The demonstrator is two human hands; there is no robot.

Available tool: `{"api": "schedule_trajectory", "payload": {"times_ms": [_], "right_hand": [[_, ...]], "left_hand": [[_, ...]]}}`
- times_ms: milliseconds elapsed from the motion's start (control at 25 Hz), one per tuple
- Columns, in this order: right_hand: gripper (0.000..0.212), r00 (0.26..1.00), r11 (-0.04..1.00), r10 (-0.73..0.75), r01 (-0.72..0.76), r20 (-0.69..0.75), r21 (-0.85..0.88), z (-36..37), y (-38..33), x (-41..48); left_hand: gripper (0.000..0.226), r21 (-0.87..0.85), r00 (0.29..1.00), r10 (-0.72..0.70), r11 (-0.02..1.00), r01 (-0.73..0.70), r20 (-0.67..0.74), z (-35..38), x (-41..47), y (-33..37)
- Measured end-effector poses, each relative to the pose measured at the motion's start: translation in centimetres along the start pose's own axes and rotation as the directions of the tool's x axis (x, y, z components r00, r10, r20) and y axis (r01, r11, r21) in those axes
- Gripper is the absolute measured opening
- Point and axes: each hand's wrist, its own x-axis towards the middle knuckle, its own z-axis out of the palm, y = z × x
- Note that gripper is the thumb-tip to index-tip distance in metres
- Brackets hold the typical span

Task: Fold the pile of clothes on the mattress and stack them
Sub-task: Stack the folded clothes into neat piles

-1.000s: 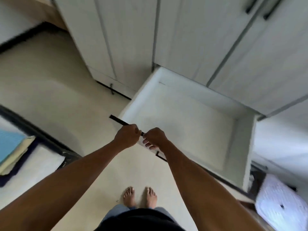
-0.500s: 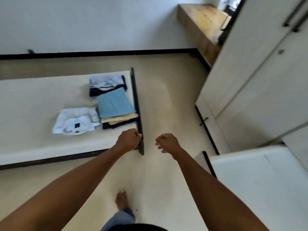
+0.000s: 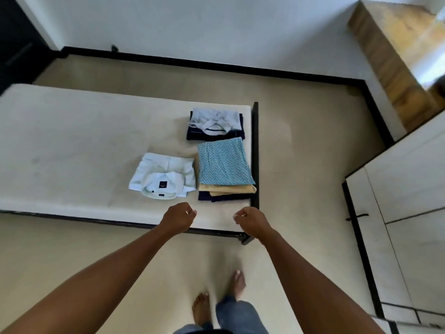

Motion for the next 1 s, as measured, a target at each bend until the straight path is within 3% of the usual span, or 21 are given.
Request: {"api": "schedule_trajectory", "payload": {"times_ms": [200, 400, 520, 680, 800, 880, 1000], "right_hand": [[0.025, 0.996, 0.991, -0.04, 0.05, 0.08, -0.122, 0.4, -4.3, 8.4], [0.028, 0.981, 0.969, -0.085, 0.122, 0.172, -0.217, 1.5, -11.1, 15.1], [0.024, 0.983, 0.97, -0.049, 0.089, 0.175, -0.228, 3.5, -14.5, 18.4], [0.02, 0.988, 0.992, 0.118, -0.113, 0.1, -0.048, 9.1, -16.4, 24.6], [0.021, 0.924, 0.921, 0.352, -0.37, 0.146, 0.12, 15.2, -15.9, 27.8], [0.02, 0.888, 0.869, 0.429, -0.456, 0.166, 0.195, 19.6, -15.3, 29.4], [0.018, 0.84, 0.776, 0.542, -0.492, -0.019, 0.395, 25.9, -14.3, 32.6]], "left_hand": [[0.026, 0.056, 0.995, -0.095, 0.994, 0.096, -0.025, -3.4, 4.6, -1.7], [0.025, 0.061, 0.992, -0.107, 0.992, 0.112, -0.073, -7.9, 9.6, -3.1], [0.022, 0.081, 0.996, -0.08, 0.993, 0.084, -0.045, -10.7, 14.0, -4.5], [0.019, 0.24, 0.994, 0.009, 0.97, -0.035, 0.107, -15.3, 24.7, -6.6], [0.015, 0.366, 0.971, 0.043, 0.921, -0.13, 0.236, -17.7, 33.2, -8.1], [0.013, 0.456, 0.944, 0.097, 0.857, -0.24, 0.315, -18.0, 39.0, -8.9], [0.018, 0.52, 0.882, 0.22, 0.738, -0.43, 0.417, -16.5, 47.4, -9.5]]}}
